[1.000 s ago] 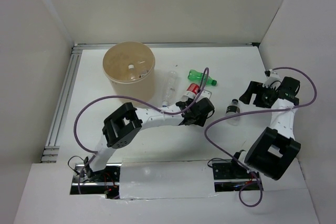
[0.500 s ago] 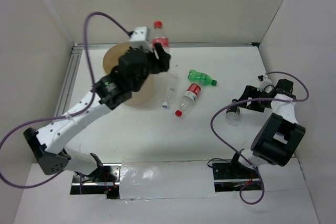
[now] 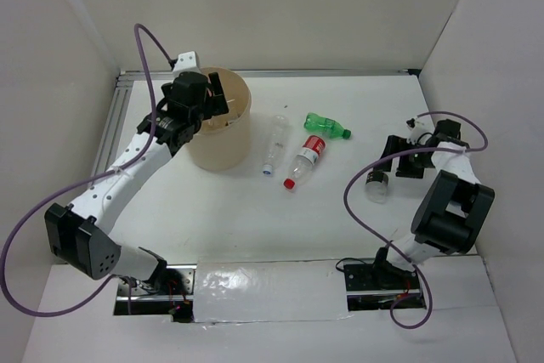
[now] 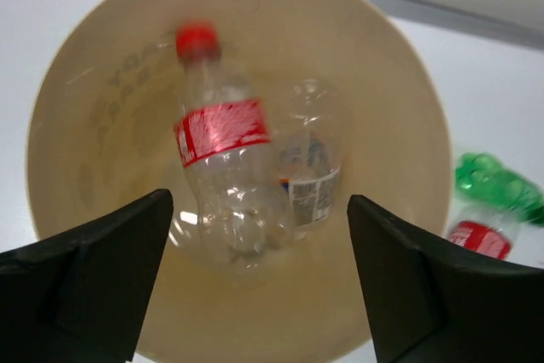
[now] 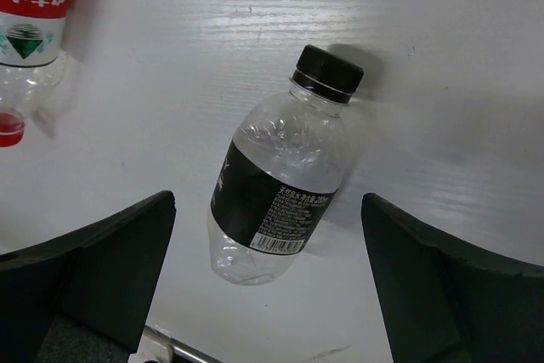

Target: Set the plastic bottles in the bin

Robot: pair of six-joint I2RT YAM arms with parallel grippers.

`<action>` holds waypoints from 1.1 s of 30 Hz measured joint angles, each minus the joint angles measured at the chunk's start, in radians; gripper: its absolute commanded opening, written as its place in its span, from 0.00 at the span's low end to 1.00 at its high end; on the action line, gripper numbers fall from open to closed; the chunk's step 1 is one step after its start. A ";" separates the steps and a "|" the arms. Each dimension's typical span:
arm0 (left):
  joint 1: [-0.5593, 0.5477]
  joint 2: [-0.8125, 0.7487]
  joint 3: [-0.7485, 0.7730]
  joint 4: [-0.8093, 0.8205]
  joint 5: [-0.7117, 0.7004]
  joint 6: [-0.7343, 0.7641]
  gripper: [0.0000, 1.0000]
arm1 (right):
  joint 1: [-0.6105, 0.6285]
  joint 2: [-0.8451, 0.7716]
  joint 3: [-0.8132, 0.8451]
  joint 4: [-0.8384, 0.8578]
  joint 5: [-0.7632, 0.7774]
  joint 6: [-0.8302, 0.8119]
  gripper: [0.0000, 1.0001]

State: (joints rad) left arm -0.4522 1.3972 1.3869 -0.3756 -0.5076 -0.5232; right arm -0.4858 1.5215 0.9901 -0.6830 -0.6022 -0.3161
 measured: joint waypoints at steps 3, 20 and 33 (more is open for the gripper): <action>0.015 0.000 -0.002 -0.017 0.018 0.000 1.00 | 0.035 0.005 0.000 0.002 0.055 0.028 0.97; -0.340 -0.456 -0.342 0.081 0.106 0.081 1.00 | 0.198 0.144 0.006 0.013 0.212 0.153 0.63; -0.654 -0.531 -0.667 0.074 0.045 -0.106 1.00 | 0.322 0.153 0.474 -0.115 0.060 -0.015 0.13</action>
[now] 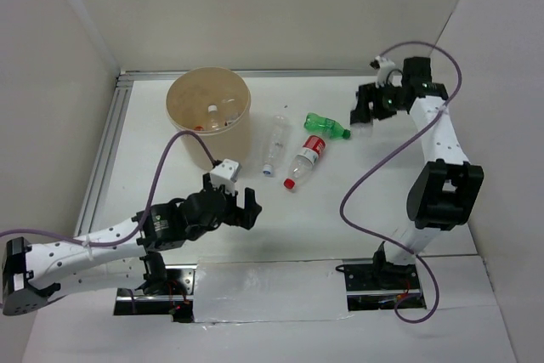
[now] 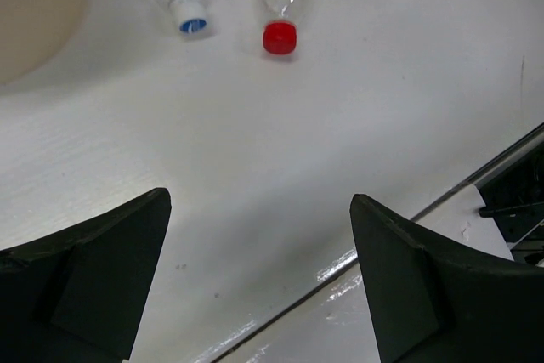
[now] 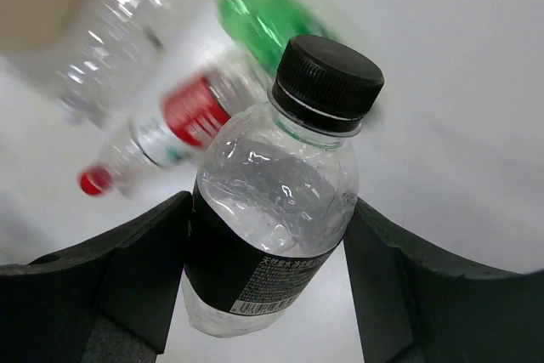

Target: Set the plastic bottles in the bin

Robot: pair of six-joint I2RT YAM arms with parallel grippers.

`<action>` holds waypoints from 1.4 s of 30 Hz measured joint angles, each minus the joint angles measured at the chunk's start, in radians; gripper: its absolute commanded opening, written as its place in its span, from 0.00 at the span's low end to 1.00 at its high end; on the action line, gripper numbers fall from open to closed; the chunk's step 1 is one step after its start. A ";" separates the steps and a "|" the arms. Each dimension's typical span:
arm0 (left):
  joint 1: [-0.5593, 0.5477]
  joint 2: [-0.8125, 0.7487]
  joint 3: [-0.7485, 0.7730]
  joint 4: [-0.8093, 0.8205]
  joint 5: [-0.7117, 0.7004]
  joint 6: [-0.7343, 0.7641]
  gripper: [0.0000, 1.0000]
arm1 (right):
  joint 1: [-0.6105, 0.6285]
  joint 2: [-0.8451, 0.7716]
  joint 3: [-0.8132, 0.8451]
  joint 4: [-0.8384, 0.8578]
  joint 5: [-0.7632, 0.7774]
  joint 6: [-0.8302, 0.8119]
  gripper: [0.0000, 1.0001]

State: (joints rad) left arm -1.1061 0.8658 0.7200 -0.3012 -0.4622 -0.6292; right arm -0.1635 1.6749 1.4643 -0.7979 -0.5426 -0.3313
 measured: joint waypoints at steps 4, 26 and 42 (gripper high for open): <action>-0.058 -0.013 -0.068 0.010 -0.026 -0.062 1.00 | 0.123 0.002 0.240 0.015 -0.058 -0.018 0.13; -0.103 -0.188 -0.178 -0.092 -0.058 -0.237 1.00 | 0.768 0.373 0.691 0.385 -0.045 0.209 0.50; 0.068 0.372 0.101 0.142 -0.020 0.002 0.94 | 0.503 0.236 0.669 0.336 -0.040 0.220 0.49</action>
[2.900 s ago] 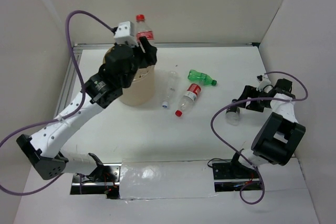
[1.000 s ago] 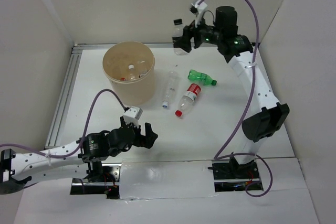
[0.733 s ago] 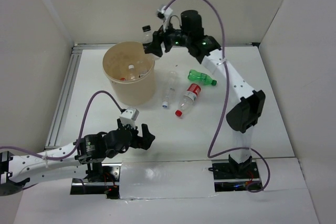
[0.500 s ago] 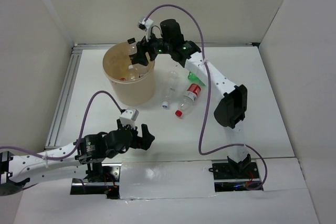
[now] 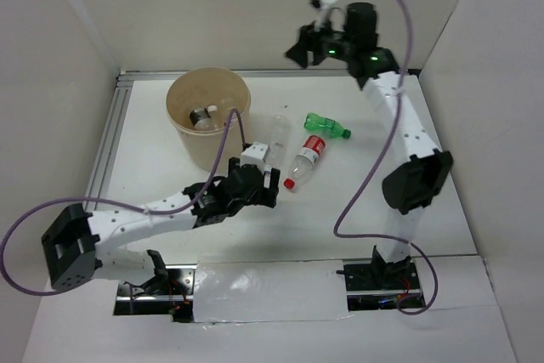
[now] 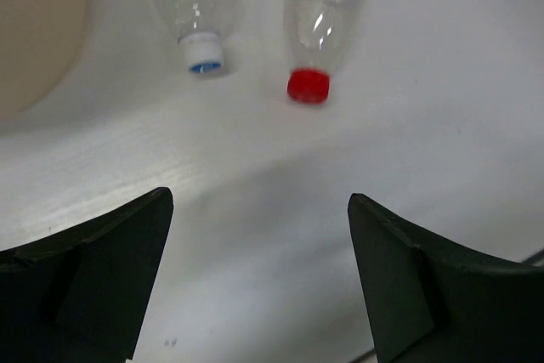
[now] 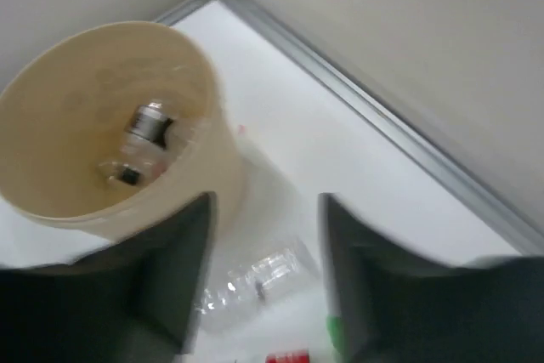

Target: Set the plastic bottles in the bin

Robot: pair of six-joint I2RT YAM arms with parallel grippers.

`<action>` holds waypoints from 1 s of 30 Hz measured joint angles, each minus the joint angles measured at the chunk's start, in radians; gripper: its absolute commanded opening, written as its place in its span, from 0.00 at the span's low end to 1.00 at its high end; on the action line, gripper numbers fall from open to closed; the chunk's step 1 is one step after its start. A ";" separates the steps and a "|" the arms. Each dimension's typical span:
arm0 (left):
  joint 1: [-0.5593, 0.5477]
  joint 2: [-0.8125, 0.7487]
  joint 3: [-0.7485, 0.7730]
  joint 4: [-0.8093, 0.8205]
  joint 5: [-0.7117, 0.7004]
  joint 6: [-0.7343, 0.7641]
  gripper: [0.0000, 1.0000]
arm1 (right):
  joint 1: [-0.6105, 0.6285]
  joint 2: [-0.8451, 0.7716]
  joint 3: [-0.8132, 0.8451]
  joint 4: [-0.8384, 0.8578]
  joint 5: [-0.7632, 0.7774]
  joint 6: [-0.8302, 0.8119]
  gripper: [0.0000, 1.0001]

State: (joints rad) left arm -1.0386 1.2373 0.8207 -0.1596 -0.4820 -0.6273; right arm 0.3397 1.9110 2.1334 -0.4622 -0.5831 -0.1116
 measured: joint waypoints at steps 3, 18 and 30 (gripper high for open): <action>0.054 0.133 0.108 0.035 0.014 0.045 0.92 | -0.197 -0.143 -0.169 -0.022 -0.004 -0.009 0.00; 0.204 0.761 0.710 -0.045 -0.113 0.126 0.97 | -0.554 -0.683 -1.084 -0.240 -0.142 -0.212 0.95; 0.314 0.935 0.850 -0.144 -0.090 0.169 0.86 | -0.556 -0.742 -1.138 -0.238 -0.201 -0.227 0.95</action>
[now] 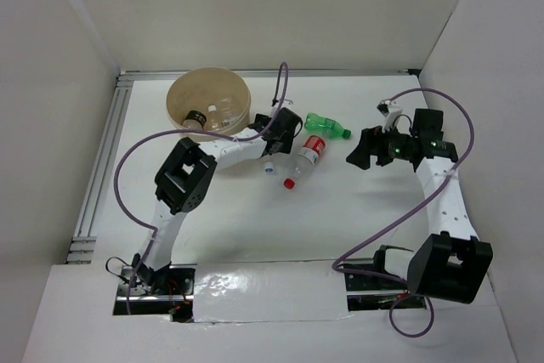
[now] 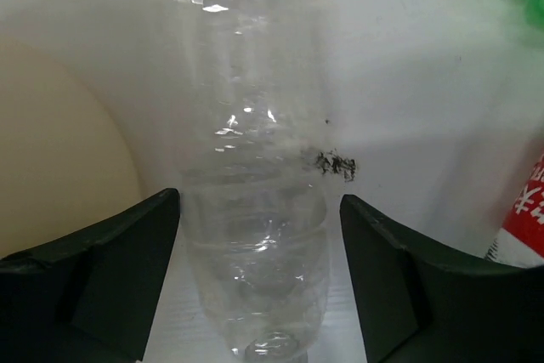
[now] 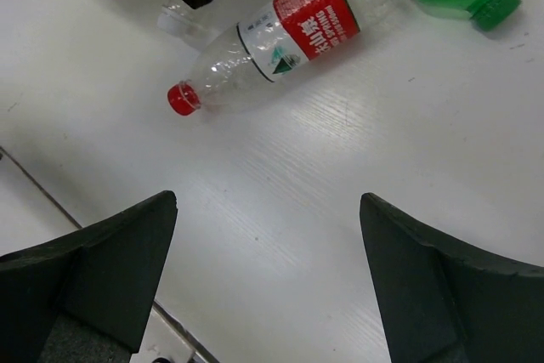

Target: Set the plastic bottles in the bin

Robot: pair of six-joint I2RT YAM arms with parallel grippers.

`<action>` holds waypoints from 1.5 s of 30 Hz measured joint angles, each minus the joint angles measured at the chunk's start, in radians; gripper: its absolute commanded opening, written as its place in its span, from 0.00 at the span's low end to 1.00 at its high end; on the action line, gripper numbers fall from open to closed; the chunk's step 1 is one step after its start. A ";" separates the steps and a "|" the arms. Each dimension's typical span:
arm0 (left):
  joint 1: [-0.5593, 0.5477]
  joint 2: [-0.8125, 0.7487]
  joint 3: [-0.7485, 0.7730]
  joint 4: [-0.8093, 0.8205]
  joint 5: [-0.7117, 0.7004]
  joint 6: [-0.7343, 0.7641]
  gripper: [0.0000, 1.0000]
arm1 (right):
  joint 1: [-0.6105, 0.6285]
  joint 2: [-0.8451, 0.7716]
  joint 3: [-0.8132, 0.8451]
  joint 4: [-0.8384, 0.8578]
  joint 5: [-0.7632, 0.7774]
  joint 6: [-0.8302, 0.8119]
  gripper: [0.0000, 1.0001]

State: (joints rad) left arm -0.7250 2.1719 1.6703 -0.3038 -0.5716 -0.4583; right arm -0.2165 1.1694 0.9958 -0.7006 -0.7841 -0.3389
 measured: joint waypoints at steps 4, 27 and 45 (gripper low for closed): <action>0.000 0.013 -0.020 0.014 0.050 0.031 0.69 | 0.056 0.028 0.000 0.008 0.002 0.030 0.95; -0.003 -0.645 -0.003 0.116 0.121 0.115 0.13 | 0.223 0.209 0.020 0.122 0.020 0.179 0.90; 0.349 -0.682 -0.223 0.079 0.034 0.123 1.00 | 0.428 0.587 0.208 0.193 0.239 0.385 1.00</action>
State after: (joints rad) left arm -0.3756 1.4902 1.4471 -0.2253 -0.5373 -0.3355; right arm 0.2115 1.7565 1.2034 -0.5079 -0.5449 0.0456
